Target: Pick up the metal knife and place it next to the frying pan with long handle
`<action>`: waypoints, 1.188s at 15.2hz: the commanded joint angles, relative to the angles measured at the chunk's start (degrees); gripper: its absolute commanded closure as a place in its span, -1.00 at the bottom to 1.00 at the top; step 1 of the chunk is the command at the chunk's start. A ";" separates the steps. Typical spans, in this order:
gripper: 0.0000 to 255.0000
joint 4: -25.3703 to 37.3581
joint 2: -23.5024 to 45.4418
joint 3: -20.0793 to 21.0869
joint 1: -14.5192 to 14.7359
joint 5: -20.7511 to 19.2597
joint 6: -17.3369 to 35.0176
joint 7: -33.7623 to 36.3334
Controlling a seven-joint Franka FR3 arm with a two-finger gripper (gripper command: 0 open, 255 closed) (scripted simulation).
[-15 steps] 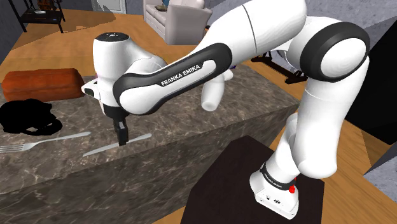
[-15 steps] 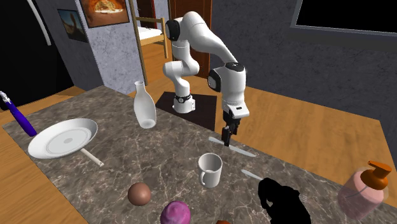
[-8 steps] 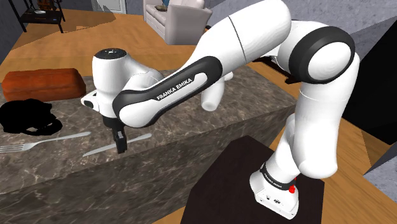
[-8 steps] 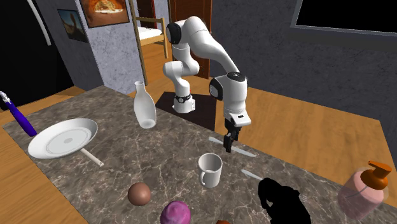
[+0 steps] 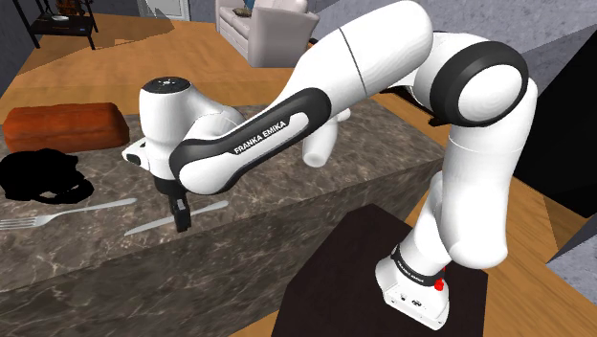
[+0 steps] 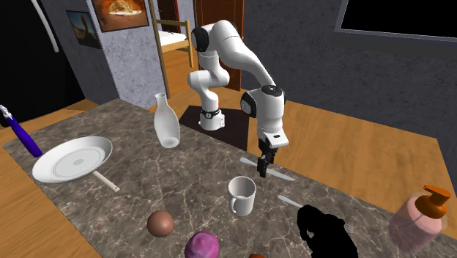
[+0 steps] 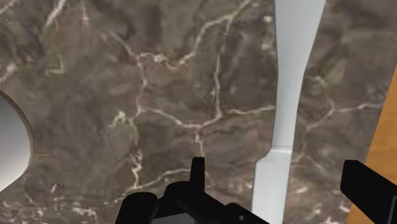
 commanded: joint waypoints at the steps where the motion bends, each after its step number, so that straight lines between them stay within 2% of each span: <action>1: 1.00 0.00 0.00 0.00 0.00 0.00 0.00 0.00; 10: 1.00 0.01 0.01 0.03 -0.03 -0.02 0.01 0.01; 18: 1.00 2.22 -3.03 0.49 -0.36 1.02 -5.18 -0.62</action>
